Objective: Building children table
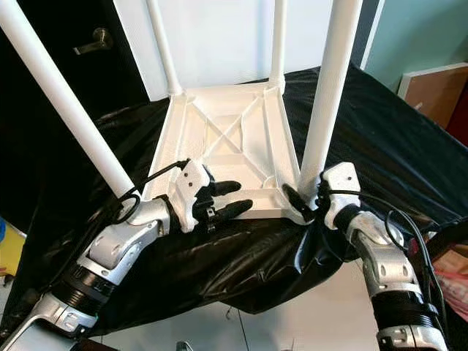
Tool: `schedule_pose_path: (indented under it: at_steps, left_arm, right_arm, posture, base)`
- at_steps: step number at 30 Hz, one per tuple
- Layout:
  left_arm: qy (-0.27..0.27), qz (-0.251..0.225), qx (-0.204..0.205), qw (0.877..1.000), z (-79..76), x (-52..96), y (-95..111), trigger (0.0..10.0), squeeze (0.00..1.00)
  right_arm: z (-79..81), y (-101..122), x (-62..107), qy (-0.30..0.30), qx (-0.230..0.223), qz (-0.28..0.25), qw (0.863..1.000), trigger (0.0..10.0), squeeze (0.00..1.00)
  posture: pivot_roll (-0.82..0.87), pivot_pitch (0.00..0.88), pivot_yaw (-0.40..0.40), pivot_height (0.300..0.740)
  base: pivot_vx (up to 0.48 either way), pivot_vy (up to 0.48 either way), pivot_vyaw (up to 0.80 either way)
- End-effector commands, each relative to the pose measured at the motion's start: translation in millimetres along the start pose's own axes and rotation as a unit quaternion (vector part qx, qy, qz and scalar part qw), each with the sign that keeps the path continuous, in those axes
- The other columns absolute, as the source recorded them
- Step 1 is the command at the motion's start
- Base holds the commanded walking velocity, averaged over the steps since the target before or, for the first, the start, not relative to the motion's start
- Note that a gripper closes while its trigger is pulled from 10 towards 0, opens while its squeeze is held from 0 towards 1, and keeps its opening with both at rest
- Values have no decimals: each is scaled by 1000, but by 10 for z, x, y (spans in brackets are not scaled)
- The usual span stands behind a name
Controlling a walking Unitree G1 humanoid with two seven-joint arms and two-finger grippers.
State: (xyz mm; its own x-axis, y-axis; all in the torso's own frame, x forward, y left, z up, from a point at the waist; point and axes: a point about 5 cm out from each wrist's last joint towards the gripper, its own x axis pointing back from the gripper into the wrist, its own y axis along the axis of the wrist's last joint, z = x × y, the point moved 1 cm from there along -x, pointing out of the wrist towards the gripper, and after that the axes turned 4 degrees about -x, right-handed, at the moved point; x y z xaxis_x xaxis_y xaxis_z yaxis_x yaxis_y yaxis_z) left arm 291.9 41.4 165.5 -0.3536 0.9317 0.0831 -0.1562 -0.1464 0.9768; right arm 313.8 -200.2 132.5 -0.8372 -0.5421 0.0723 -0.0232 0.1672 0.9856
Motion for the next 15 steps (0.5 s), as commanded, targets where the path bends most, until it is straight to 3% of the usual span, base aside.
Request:
schedule_pose_path:
  at_steps: [1,2,3,5,6,15]
  left_arm:
    - [-11,0,-6,1000,0,-1,7,10000,0]
    - [-11,1,-5,1000,-4,-7,-3,10000,0]
    - [-10,1,-5,1000,-6,-10,-10,10000,0]
    - [-10,1,-4,1000,-11,-13,-14,10000,0]
    - [-9,-2,-3,1000,-15,-16,-13,10000,0]
    - [-5,-3,-2,1000,-7,7,-15,10000,0]
  right_arm:
    - [6,-4,-36,22,22,12,999,10000,0]
    - [-8,-9,-59,30,29,16,999,9333,0]
    - [-18,-13,-71,35,33,19,999,902,0]
    - [-40,5,-87,36,36,17,999,902,0]
    - [-77,36,-101,47,41,14,998,0,0]
    - [-176,-28,-38,43,39,29,998,0,0]
  posture:
    - [-128,0,93,740]
    - [-126,0,86,740]
    - [-126,0,86,740]
    - [-124,0,84,740]
    - [-122,0,80,740]
    - [-109,0,66,740]
  base:
    - [0,0,0]
    - [0,0,0]
    - [0,0,0]
    - [0,0,0]
    - [0,0,0]
    - [0,0,0]
